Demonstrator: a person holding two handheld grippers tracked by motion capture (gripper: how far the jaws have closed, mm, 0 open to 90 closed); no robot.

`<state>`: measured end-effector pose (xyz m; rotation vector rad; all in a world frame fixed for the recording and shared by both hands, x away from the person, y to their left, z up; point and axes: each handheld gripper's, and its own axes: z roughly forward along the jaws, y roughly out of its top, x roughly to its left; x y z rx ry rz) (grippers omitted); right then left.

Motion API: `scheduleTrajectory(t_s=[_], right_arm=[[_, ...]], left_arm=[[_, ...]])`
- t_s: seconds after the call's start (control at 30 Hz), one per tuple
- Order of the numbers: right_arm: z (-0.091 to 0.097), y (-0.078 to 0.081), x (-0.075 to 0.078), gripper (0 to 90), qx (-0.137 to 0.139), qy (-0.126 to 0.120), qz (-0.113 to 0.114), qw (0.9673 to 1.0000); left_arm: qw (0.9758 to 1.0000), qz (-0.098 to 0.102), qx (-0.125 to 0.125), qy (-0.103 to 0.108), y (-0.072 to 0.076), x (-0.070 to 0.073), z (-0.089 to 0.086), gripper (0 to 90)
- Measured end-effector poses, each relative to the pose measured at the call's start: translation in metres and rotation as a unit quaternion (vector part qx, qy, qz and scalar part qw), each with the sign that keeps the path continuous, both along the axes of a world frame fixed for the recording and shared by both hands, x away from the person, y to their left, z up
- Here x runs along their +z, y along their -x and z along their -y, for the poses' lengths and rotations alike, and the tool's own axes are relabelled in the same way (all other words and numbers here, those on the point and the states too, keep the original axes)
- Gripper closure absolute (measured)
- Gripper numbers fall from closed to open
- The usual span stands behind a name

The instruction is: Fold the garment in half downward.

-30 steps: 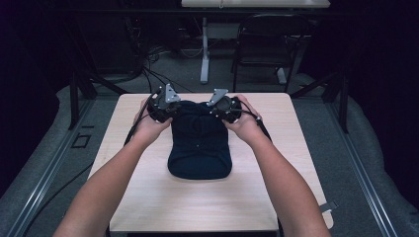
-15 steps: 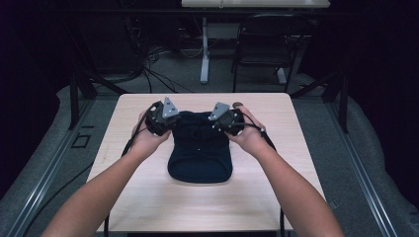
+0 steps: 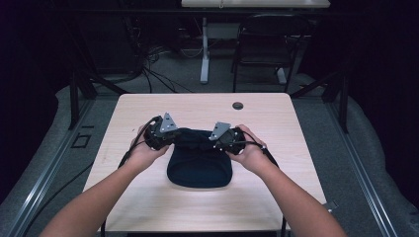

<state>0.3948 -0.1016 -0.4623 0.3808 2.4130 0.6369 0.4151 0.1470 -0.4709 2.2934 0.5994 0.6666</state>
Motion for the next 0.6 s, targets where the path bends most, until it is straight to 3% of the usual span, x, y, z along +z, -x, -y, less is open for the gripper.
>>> scheduleTrajectory(t_s=[0.17, 0.37, 0.5, 0.53, 0.6], right_arm=[[0.002, 0.004, -0.003, 86.4, 0.001, -0.015, -0.021, 0.9997], [0.003, 0.009, -0.007, 86.4, 0.003, -0.002, -0.031, 0.9995], [0.003, 0.013, -0.006, 86.4, 0.005, -0.006, -0.037, 0.9993], [0.003, 0.016, -0.008, 86.5, 0.005, -0.018, -0.044, 0.9989], [0.002, 0.02, -0.01, 86.4, 0.007, -0.012, -0.046, 0.9989]], left_arm=[[0.9999, -0.01, -0.008, 0.002, 0.006, -0.003, -0.002, 84.8], [0.9997, -0.016, -0.017, 0.0, 0.011, -0.006, -0.001, 84.7], [0.9995, -0.027, -0.017, 0.006, 0.015, -0.009, -0.004, 84.7], [0.9993, -0.032, -0.019, 0.005, 0.017, -0.011, -0.006, 84.6], [0.9991, -0.036, -0.021, 0.007, 0.02, -0.012, -0.006, 84.6]])
